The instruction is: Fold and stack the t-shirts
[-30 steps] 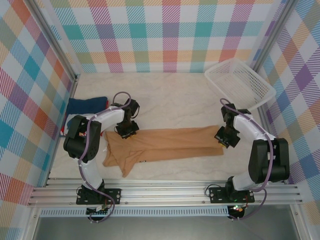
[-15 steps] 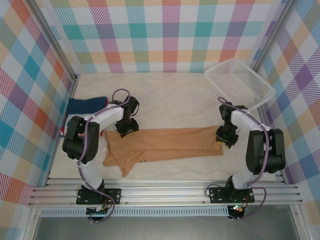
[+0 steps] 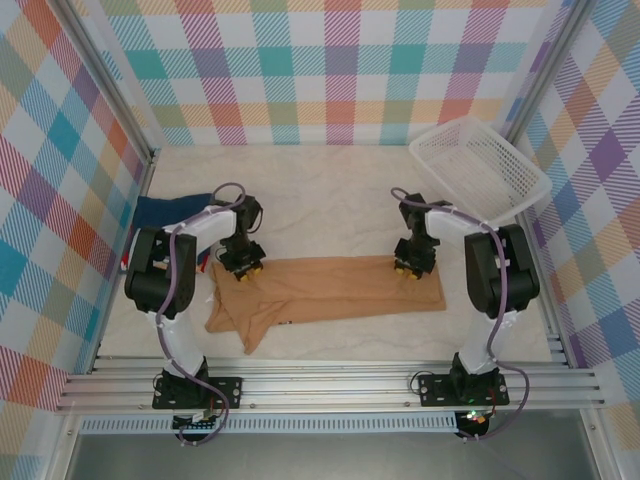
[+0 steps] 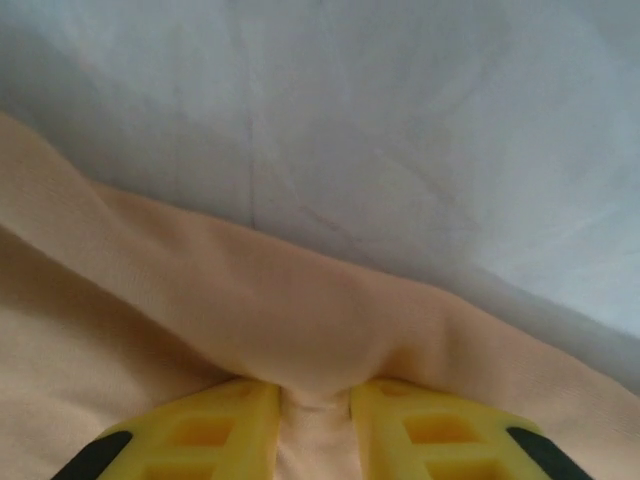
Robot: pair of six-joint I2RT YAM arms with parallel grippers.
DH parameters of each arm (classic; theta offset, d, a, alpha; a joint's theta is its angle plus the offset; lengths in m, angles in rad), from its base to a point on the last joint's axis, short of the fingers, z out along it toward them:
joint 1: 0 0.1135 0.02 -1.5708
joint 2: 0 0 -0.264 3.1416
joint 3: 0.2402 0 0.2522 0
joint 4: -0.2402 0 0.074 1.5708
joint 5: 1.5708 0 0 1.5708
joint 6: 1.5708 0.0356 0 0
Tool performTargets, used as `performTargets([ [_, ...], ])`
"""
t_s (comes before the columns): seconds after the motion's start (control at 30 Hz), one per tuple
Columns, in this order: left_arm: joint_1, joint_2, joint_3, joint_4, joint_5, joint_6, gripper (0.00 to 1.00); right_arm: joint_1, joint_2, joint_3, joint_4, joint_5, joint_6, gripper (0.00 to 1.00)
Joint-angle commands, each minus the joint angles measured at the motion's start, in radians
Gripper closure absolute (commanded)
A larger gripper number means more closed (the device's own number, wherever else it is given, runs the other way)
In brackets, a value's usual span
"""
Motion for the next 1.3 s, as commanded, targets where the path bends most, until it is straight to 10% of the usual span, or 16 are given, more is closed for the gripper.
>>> performTargets([
  [0.0,-0.001,0.084,0.048,0.026,0.030,0.042,0.73,-0.042,0.073,0.060,-0.010,0.039,-0.009,0.75],
  [0.37,-0.029,-0.009,0.255,-0.073,-0.102,0.065,0.54,-0.039,0.009,0.180,-0.045,0.092,-0.127,0.67],
  [0.7,-0.091,-0.198,-0.139,0.211,0.211,-0.126,0.59,0.220,0.098,0.315,0.056,-0.131,-0.058,0.67],
  [1.27,-0.129,-0.156,-0.166,0.202,0.173,-0.059,0.72,0.241,0.297,0.426,0.026,-0.235,0.013,0.67],
])
